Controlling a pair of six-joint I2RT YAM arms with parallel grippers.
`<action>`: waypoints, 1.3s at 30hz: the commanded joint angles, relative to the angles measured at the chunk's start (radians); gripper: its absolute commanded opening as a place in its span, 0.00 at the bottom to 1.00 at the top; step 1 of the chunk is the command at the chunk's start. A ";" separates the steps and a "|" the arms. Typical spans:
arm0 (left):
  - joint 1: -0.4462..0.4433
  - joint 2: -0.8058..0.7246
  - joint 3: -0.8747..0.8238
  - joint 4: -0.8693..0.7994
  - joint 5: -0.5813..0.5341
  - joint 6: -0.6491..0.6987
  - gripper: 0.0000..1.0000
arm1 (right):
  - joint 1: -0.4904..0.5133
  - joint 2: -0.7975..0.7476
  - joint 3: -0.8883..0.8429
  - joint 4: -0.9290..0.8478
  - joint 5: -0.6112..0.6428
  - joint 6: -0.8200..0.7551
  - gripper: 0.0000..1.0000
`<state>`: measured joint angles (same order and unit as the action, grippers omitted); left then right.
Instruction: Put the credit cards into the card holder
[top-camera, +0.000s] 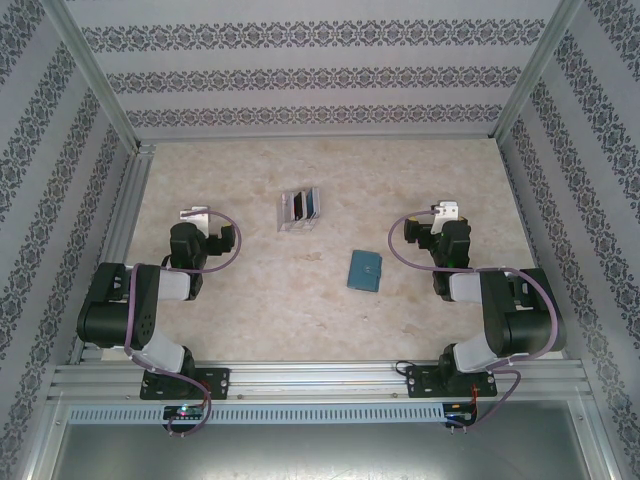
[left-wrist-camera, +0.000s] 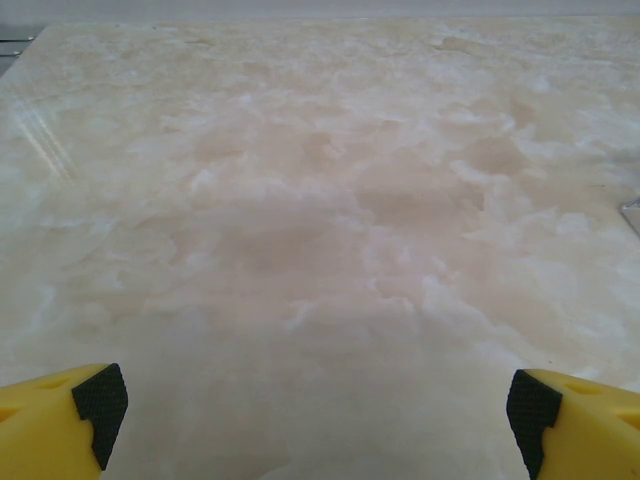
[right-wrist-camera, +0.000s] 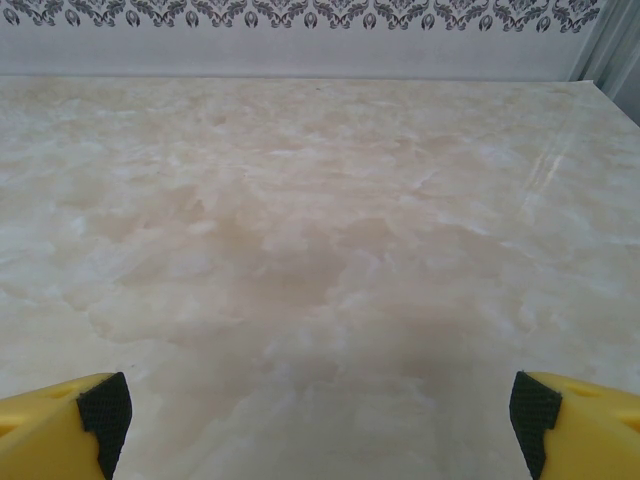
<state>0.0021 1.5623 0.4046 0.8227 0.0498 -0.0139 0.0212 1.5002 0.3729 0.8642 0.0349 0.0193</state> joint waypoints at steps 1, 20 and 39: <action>0.010 -0.004 0.020 -0.016 0.013 0.014 0.99 | -0.011 0.003 0.018 0.009 -0.017 0.006 0.98; 0.010 -0.211 0.204 -0.503 -0.106 -0.136 0.99 | -0.043 -0.357 0.140 -0.591 -0.029 0.250 0.98; -0.306 -0.376 0.379 -0.971 0.062 -0.570 1.00 | 0.448 -0.044 0.684 -1.726 -0.161 0.339 0.71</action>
<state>-0.2455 1.1801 0.7784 -0.0898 0.1051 -0.5377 0.4049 1.4311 0.9947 -0.6090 -0.2489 0.4030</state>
